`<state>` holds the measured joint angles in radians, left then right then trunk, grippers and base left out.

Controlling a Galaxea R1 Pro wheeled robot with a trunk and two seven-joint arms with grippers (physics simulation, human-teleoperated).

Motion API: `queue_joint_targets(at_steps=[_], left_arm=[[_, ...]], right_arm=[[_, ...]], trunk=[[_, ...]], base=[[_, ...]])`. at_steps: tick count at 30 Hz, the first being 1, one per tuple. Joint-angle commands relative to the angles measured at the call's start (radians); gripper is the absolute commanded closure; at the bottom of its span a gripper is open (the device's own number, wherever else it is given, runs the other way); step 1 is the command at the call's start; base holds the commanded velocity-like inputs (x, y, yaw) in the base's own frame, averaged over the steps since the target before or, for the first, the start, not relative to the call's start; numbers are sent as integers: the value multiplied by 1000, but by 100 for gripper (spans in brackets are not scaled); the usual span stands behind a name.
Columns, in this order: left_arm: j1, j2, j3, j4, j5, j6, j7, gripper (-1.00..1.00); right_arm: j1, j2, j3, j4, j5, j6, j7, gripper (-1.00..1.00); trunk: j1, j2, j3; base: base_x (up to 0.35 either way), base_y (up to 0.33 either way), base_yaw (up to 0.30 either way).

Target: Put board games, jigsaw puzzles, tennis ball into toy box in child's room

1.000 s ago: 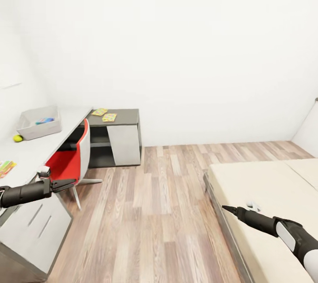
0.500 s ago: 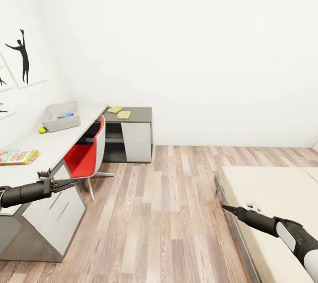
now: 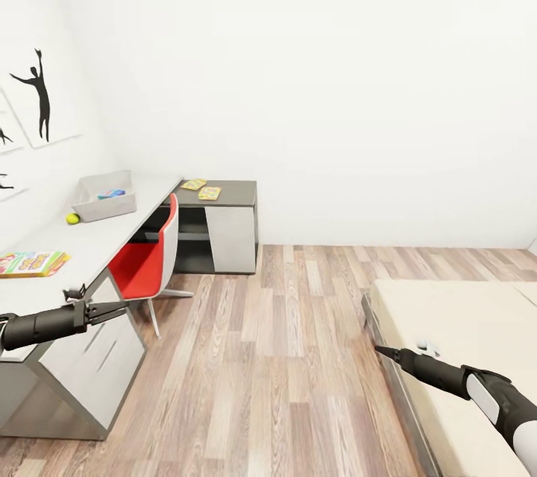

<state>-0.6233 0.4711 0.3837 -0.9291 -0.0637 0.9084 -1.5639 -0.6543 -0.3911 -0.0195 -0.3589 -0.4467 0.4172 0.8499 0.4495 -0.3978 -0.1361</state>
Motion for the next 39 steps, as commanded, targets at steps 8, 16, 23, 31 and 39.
queue_joint_targets(at_steps=[8,16,23,31,39], left_arm=[[-1,0,1,-1,-7,10,-7,-100],[-1,0,1,-1,-7,10,-7,-100],[-1,0,1,-1,-7,10,-7,-100],[-1,0,1,-1,-7,10,-7,-100],[-1,0,1,-1,-7,10,-7,-100]], right_arm=[[-1,0,-3,0,-6,9,3,-100],[-1,0,-4,0,-8,11,2,-100],[-1,1,-4,0,-11,13,2,-100],[-1,1,-4,0,-12,15,1,-100],[-1,1,-5,0,-12,13,1,-100]], trunk=[[0,-2,-2],[0,-2,-2],[0,-2,-2],[0,-2,-2],[0,-2,-2]], base=[[-68,0,0],[-14,0,0],[-4,0,0],[-63,0,-5],[-27,0,-104]])
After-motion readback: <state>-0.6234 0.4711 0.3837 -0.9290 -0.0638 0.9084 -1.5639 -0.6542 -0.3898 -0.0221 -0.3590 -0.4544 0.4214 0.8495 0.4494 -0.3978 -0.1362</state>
